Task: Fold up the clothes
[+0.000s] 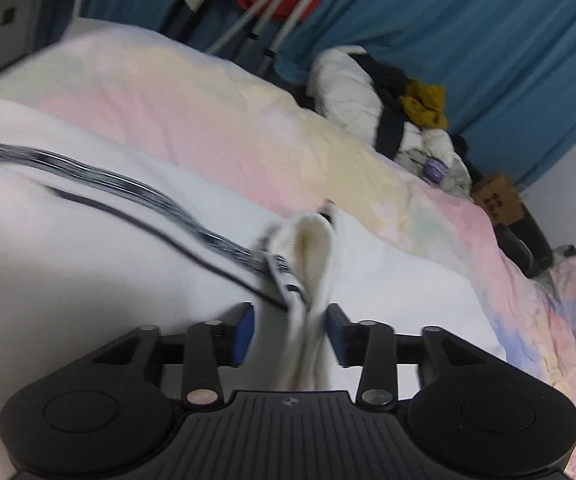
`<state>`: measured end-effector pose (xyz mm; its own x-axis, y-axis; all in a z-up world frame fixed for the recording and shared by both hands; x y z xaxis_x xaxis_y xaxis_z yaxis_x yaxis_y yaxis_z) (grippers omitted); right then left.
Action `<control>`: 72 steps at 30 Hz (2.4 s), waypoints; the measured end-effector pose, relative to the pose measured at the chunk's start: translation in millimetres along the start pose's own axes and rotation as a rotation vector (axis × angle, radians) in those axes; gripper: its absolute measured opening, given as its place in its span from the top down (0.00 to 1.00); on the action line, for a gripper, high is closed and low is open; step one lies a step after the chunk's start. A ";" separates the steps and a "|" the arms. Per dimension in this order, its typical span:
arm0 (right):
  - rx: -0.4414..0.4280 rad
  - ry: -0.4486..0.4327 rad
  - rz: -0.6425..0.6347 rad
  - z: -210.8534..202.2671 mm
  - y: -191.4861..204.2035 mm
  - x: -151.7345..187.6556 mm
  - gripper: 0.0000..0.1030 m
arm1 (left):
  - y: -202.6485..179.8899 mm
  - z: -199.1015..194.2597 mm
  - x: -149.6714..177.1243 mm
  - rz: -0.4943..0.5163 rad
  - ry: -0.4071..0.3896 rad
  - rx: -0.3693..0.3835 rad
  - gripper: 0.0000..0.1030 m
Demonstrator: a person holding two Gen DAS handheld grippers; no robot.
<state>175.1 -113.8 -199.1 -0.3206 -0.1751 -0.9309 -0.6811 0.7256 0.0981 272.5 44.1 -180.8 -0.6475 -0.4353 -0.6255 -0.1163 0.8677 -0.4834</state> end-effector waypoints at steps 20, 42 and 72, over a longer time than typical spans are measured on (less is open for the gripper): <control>0.161 -0.129 0.196 -55.1 -82.1 -33.7 0.17 | 174.5 -277.3 33.9 -0.620 -0.243 -0.248 0.03; 0.400 0.068 0.157 -28.1 -128.4 14.4 0.15 | 213.9 -222.7 18.6 -0.626 -0.390 -0.408 0.72; 0.323 -0.117 0.923 -156.1 -288.1 1.6 0.16 | -257.7 -34.0 176.2 0.851 -0.322 -0.203 0.81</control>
<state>267.9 -427.0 -173.9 -0.5568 0.6061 -0.5680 0.0221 0.6944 0.7193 162.8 -247.9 -145.6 -0.3386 0.3472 -0.8745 0.1519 0.9374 0.3133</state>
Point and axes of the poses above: each gripper's, at about its wrist camera, not at the fingertips, and z roughly the way its jaws point, y to its left, x to its underside, the point moved 9 cm from there along z, roughly the way its jaws point, and after that the axes turned 4 degrees about -y, right-handed, at the moved point
